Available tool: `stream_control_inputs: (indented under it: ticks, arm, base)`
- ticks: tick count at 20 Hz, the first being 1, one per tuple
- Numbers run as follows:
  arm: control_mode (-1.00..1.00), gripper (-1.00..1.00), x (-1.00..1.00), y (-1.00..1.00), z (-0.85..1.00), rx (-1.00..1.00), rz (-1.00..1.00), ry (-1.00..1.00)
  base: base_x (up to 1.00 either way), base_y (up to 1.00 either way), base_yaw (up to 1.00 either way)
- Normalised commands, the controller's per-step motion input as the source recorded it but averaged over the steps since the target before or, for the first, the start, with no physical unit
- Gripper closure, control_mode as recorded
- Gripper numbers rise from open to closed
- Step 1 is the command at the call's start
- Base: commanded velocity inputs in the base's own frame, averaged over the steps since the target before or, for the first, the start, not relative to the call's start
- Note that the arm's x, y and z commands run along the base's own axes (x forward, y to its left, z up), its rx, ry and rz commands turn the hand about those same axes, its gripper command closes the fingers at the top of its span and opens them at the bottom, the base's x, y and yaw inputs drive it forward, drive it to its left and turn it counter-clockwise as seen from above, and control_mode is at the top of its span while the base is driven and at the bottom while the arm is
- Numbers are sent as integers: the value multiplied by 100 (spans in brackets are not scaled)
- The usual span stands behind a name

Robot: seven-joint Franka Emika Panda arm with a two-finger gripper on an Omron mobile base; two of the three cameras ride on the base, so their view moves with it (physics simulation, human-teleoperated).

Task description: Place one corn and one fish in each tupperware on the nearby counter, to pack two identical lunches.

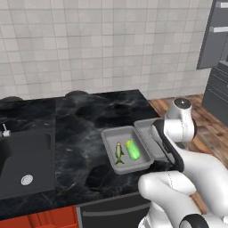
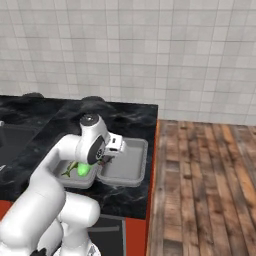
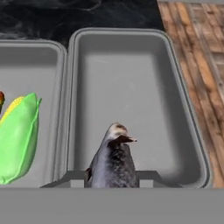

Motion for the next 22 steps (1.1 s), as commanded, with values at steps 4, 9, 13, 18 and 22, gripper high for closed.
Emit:
stream_control_inputs:
  ticks: [4, 9, 13, 18, 22]
  arm:
    - [-100, 100, 35, 0, -46, 0, 0, 0]
    - [-100, 100, 40, 0, -45, 0, 0, 1]
    - [-100, 100, 38, 0, -43, 0, 0, 0]
    - [-100, 100, 42, -1, -38, 0, 0, 0]
    - [-100, 100, 43, -8, -29, 0, 0, 0]
  base:
    - [0, 0, 0]
    - [0, 0, 0]
    - [0, 0, 0]
    - [0, 0, 0]
    - [0, 0, 0]
